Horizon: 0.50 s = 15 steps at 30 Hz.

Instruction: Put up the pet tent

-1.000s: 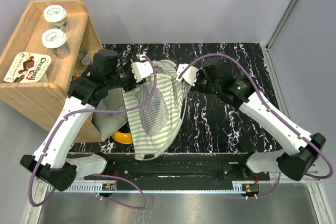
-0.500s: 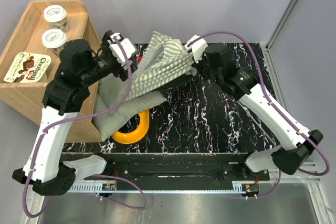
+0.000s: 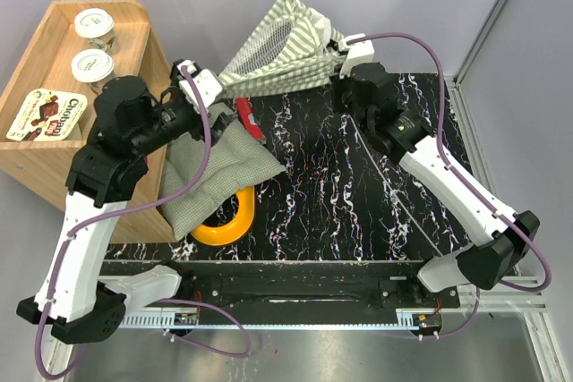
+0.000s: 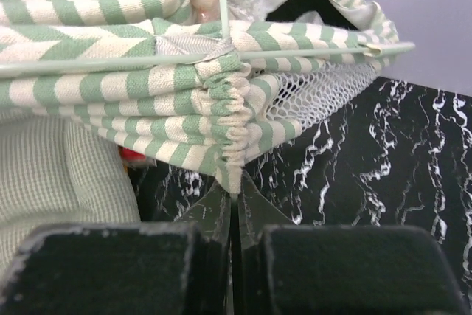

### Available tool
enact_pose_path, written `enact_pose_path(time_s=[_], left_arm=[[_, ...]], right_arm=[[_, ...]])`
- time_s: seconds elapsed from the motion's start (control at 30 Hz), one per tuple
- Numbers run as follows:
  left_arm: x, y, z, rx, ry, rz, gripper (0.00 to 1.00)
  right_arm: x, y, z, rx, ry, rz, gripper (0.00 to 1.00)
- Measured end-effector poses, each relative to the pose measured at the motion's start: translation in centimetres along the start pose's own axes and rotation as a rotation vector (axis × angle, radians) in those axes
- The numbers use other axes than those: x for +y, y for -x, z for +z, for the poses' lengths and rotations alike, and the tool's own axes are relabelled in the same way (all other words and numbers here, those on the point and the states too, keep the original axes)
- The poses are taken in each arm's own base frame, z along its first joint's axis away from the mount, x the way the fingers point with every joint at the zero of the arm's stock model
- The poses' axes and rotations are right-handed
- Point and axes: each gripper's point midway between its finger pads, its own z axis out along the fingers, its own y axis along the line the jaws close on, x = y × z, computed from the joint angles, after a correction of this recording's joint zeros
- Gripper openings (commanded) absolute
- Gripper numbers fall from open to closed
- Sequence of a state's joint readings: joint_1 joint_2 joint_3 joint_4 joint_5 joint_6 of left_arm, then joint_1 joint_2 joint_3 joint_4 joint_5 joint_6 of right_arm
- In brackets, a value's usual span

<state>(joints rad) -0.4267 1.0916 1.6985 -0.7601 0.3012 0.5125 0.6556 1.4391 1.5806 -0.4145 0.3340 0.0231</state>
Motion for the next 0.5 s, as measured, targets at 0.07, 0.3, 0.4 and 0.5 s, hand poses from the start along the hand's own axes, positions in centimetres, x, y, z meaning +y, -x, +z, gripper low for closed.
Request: enact_pose_path(time_s=[0.07,0.3,0.4,0.5], left_arm=[[-1.0,-1.1,0.5,0.02,-0.039,-0.026,0.83],[-2.7,-2.1,1.0,0.027,-0.112,-0.052,0.82],[-3.2,-1.9,0.8,0.011,-0.133,-0.051,0.82],[-3.8,-2.0,0.9,0.004,-0.163,-0.056,0.82]], right_arm=[[-0.7,0.9,0.9,-0.06,-0.026,0.074,0.0],[-3.7,6.9,1.8,-0.374,-0.133,0.228,0.0],[-4.4,10.9,0.5,-0.535,-0.149,0.26,0.0],[-5.0,14.8,-1.7,-0.696,-0.152,0.274,0.0]])
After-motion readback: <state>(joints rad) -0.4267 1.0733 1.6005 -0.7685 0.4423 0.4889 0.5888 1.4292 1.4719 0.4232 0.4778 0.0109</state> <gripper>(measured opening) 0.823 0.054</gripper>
